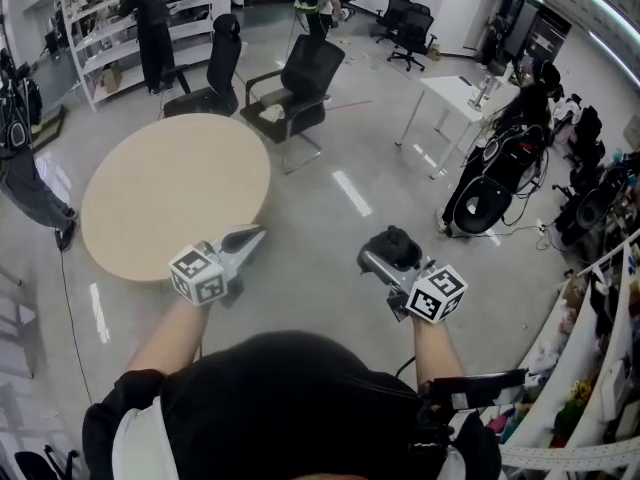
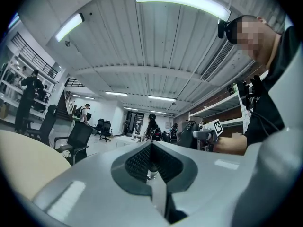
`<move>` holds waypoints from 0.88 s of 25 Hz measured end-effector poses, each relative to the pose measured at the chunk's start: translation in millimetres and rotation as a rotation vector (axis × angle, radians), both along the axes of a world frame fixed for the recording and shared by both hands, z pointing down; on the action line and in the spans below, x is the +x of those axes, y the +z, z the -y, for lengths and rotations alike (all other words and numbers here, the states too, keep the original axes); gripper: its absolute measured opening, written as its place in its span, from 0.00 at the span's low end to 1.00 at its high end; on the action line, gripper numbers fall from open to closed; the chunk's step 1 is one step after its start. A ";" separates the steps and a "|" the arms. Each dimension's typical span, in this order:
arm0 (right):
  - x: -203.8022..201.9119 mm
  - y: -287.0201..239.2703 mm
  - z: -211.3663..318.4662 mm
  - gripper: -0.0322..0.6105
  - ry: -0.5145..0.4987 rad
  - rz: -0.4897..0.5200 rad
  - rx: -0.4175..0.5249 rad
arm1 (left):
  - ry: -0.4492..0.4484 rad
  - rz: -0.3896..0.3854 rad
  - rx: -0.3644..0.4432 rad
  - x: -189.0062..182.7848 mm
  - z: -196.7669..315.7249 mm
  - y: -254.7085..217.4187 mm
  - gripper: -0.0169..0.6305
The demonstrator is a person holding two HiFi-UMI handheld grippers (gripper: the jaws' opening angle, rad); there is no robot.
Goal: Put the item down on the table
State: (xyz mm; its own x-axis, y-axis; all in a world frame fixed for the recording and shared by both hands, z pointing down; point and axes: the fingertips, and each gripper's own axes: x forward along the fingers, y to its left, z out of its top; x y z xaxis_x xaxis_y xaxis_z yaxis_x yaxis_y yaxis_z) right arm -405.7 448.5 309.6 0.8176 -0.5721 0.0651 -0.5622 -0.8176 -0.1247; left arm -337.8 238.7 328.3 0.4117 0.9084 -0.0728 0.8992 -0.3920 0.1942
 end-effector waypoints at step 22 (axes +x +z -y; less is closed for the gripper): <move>293.4 -17.5 -60.4 0.63 0.179 -0.026 -0.054 | 0.217 -0.034 -0.066 305.2 -75.0 -13.8 0.02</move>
State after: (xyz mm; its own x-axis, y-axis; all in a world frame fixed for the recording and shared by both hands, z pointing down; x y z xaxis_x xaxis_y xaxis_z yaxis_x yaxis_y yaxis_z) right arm -112.3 508.8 292.1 0.9078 -0.4137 0.0694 -0.4097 -0.9099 -0.0647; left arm -32.6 313.7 314.6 0.2035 0.9683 -0.1451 0.9676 -0.1762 0.1810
